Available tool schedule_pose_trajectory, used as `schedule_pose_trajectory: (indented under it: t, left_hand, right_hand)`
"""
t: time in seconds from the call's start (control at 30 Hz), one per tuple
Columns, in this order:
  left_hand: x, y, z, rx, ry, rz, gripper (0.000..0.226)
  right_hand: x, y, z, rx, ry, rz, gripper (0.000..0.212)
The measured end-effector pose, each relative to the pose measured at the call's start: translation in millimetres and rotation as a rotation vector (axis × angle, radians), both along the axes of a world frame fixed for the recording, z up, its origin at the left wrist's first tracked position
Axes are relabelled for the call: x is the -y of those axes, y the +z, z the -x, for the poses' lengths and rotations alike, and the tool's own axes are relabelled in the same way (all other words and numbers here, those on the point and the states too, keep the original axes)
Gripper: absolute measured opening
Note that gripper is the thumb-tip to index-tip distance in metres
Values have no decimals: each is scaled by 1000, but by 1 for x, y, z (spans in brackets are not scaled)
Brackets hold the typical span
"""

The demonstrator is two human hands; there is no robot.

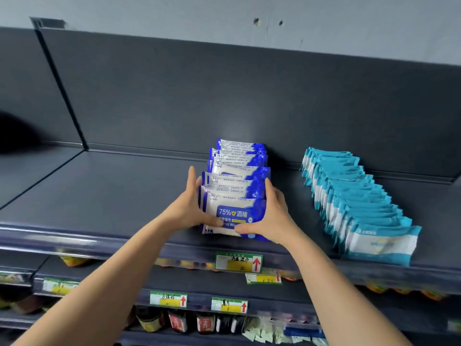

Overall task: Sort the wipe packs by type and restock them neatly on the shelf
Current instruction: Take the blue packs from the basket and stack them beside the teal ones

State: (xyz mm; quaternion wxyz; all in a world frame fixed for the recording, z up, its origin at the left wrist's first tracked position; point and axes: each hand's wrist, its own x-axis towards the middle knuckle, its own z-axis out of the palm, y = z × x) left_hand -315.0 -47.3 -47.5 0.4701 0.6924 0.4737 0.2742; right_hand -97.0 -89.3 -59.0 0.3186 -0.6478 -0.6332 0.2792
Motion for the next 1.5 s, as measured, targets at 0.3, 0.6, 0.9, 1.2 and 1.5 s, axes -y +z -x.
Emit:
schedule_pose_trajectory:
  t: [0.3, 0.6, 0.9, 1.2, 1.5]
  left_hand:
    - [-10, -2, 2, -222, -178, -122, 133]
    - [-24, 42, -14, -1029, -307, -741, 142]
    - [-25, 33, -5, -532, -217, -482, 138]
    - [-35, 9, -26, 398, -4, 345, 84]
    - [-47, 20, -24, 391, -27, 314, 84]
  right_hand:
    - [4, 9, 1, -119, 108, -67, 122]
    - [-10, 32, -2, 494, 155, -47, 146]
    - [-14, 22, -7, 76, 113, 38, 151]
    - [-23, 6, 10, -609, 10, 70, 95]
    - [-38, 13, 3, -544, -94, -11, 54]
